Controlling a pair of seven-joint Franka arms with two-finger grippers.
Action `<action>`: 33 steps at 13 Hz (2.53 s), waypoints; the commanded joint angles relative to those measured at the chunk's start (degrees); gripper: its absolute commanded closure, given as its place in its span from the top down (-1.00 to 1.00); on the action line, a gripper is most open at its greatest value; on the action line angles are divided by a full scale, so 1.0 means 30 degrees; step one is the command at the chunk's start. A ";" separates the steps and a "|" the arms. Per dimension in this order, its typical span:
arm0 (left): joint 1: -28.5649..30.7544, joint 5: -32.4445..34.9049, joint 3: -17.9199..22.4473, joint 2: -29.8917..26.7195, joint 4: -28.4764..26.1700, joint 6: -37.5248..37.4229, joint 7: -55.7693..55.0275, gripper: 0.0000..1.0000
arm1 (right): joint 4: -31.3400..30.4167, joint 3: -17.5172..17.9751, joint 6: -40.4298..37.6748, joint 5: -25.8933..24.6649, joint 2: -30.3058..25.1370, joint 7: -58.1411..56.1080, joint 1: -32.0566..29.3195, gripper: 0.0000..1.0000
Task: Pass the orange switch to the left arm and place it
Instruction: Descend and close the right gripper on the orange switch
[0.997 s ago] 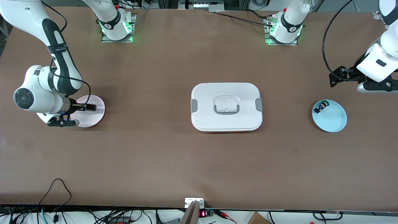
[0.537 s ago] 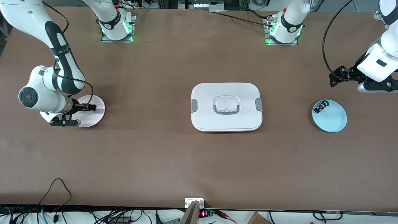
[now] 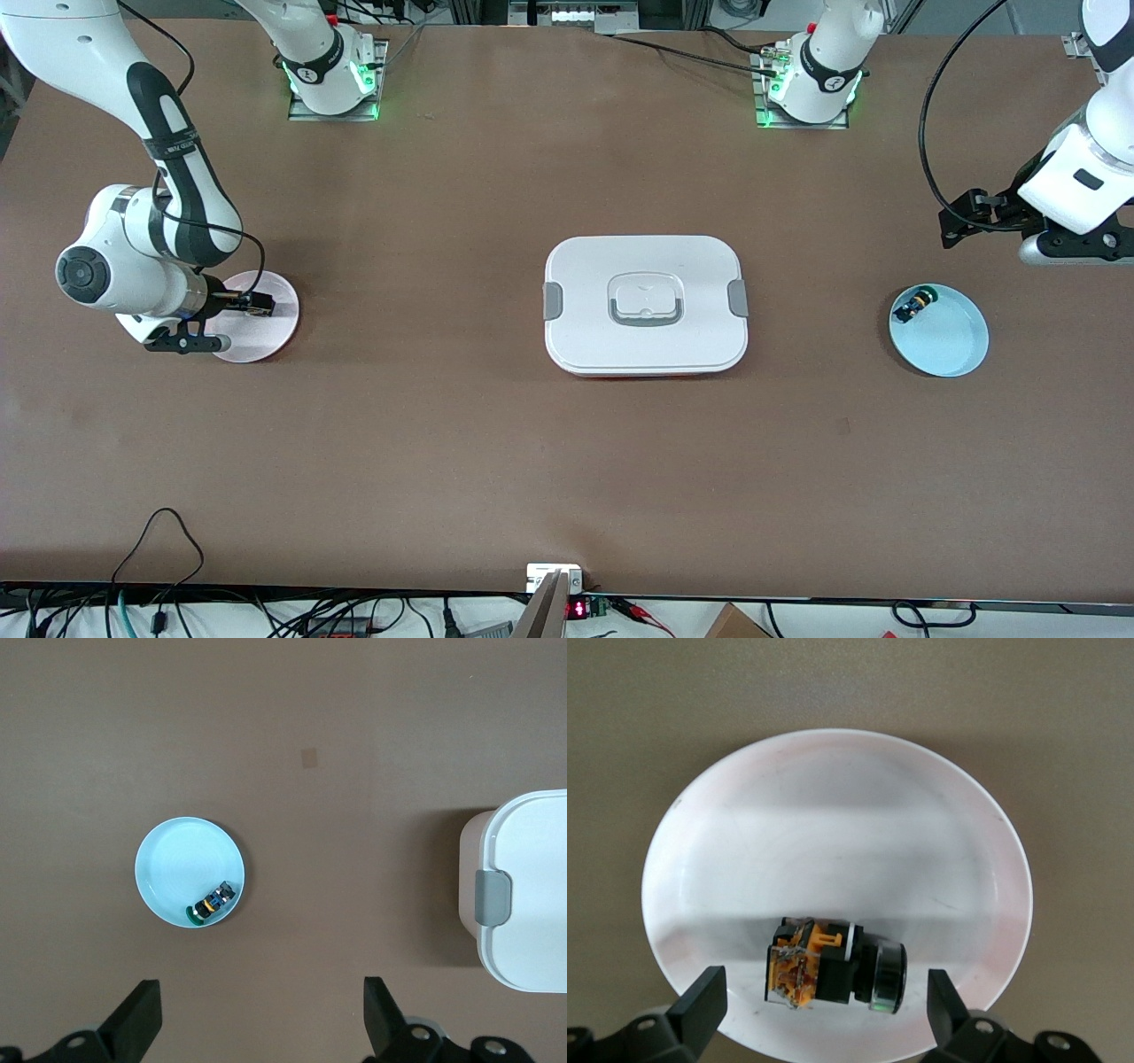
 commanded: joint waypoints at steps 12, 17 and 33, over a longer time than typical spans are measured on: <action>-0.0019 -0.0269 0.0023 0.0288 0.0265 0.0094 0.0239 1.00 | -0.2098 0.0012 0.3397 -0.0233 -0.0207 0.0161 -0.0180 1.00; -0.0049 -0.0269 -0.0006 0.0346 0.0294 0.0153 0.0151 1.00 | -0.2186 -0.0047 0.3221 -0.0233 -0.0353 0.0864 -0.0327 1.00; -0.0107 -0.0269 -0.0006 0.0376 0.0294 0.0153 0.0151 1.00 | -0.2450 -0.0018 0.3251 -0.0262 -0.0265 0.0896 -0.0180 0.10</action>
